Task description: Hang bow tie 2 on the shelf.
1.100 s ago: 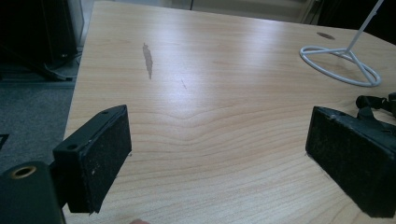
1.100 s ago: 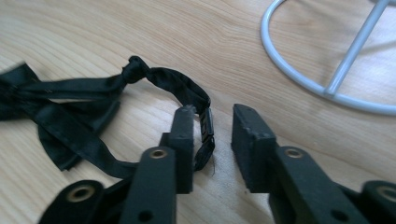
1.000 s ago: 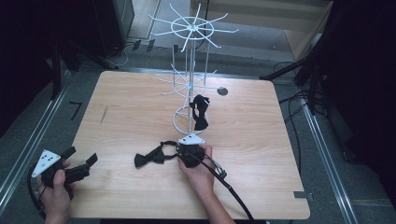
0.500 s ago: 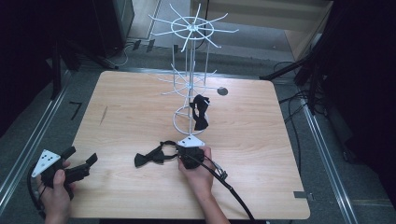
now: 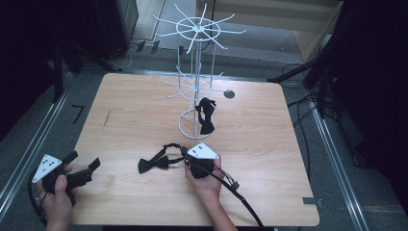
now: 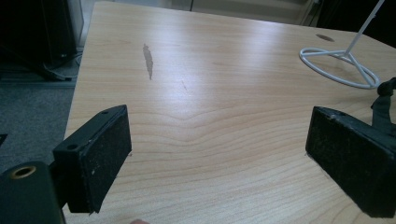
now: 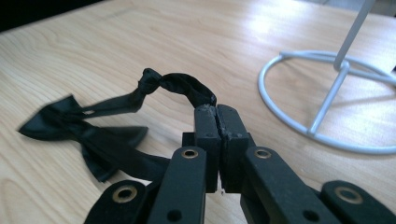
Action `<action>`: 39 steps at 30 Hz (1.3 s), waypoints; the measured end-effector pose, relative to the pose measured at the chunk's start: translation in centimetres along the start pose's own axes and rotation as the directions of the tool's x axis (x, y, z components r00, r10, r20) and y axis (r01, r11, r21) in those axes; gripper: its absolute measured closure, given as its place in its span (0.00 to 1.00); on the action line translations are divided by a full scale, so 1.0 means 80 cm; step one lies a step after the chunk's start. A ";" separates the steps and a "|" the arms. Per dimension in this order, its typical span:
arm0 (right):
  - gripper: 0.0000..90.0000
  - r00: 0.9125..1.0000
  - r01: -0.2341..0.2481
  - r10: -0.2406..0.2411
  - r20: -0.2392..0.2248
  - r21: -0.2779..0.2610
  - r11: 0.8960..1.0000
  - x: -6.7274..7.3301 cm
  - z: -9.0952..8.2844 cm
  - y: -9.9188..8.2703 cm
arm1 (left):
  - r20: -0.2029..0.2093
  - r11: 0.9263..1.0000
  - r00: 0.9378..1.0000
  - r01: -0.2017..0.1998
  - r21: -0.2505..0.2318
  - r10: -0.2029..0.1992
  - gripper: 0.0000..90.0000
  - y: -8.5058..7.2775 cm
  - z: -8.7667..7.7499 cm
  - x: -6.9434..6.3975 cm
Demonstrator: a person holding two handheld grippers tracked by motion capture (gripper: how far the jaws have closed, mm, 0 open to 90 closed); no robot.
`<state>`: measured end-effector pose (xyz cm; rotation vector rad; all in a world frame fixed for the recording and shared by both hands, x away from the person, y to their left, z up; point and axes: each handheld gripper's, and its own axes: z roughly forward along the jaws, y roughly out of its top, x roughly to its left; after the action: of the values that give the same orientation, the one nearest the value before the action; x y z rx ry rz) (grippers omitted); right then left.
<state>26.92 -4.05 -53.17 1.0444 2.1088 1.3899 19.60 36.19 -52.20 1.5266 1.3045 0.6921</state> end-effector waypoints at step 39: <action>1.00 0.998 0.058 -0.059 0.003 -0.219 0.974 -0.004 -0.071 0.072 | 0.001 1.000 1.000 -0.006 0.004 0.006 0.09 0.000 0.000 0.000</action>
<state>25.32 -6.40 -45.60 0.8856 1.9197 1.5540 19.59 36.19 -52.18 1.5346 1.3024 0.6929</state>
